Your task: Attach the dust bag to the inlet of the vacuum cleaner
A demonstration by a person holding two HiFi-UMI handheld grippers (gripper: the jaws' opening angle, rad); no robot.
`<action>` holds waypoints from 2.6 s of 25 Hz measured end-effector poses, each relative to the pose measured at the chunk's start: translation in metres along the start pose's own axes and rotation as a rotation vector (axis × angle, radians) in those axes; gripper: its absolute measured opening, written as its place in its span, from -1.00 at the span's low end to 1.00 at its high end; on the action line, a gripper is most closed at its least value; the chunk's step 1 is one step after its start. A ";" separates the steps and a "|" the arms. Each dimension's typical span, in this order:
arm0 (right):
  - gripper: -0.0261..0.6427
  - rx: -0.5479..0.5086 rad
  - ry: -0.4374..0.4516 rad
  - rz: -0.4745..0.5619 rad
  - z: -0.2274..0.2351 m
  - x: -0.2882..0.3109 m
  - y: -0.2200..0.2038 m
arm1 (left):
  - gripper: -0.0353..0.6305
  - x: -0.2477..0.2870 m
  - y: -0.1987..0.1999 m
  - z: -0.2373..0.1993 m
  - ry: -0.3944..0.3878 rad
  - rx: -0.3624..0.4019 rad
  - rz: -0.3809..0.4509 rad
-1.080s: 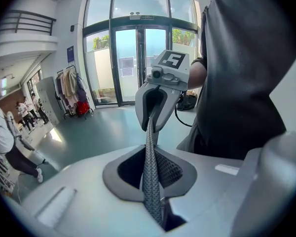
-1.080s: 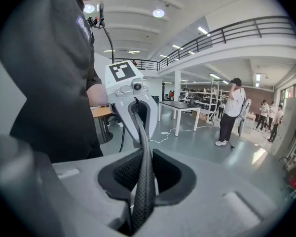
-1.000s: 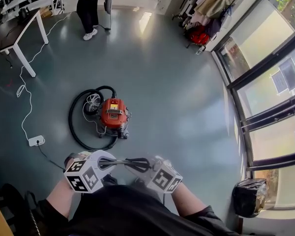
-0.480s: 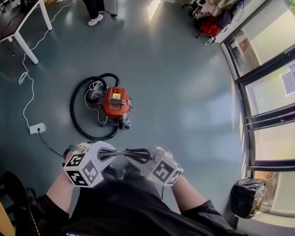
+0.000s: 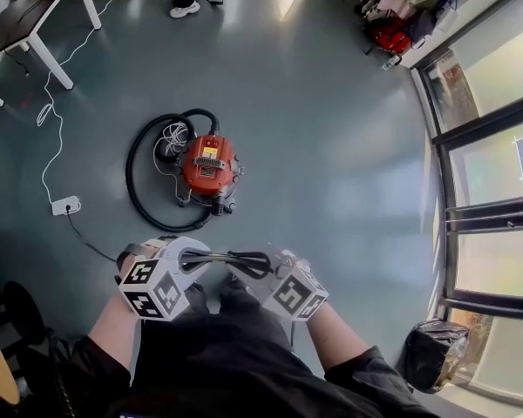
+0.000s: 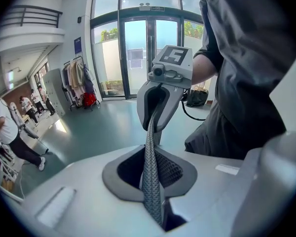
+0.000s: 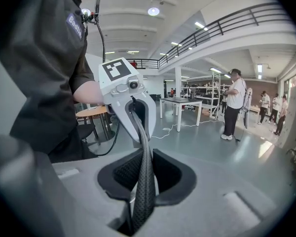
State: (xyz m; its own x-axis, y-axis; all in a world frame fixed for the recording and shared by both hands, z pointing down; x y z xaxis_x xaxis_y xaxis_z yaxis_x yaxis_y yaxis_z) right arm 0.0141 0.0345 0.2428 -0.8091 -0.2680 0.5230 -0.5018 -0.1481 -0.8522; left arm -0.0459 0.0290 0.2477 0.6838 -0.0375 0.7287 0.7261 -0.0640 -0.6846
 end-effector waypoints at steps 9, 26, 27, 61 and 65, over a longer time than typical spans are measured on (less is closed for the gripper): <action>-0.79 0.007 -0.004 -0.021 0.016 0.028 -0.032 | -0.75 0.031 -0.028 -0.018 0.026 -0.028 0.016; -0.78 0.086 -0.034 -0.035 0.050 0.091 -0.119 | -0.74 0.111 -0.097 -0.057 0.010 -0.049 0.022; -0.78 0.089 -0.035 -0.036 0.052 0.094 -0.123 | -0.74 0.116 -0.100 -0.059 0.009 -0.049 0.021; -0.78 0.097 -0.030 -0.081 0.074 0.194 -0.295 | -0.74 0.278 -0.229 -0.079 0.003 -0.074 0.045; -0.78 0.088 -0.037 -0.086 0.076 0.206 -0.314 | -0.74 0.295 -0.245 -0.082 0.005 -0.073 0.051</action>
State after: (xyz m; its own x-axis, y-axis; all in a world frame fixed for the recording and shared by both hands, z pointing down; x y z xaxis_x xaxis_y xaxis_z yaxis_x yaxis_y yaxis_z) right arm 0.0279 -0.0472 0.6170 -0.7520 -0.2851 0.5943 -0.5386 -0.2541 -0.8033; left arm -0.0282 -0.0486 0.6316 0.7194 -0.0471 0.6930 0.6830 -0.1343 -0.7180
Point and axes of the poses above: the fingertips, and each gripper's own axes: x forward along the fingers, z to its right, y out of its top, the point moved 3 cm from there along -x, backward along the fingers, and after that the axes turned 4 degrees about -x, right-handed, at the moved point
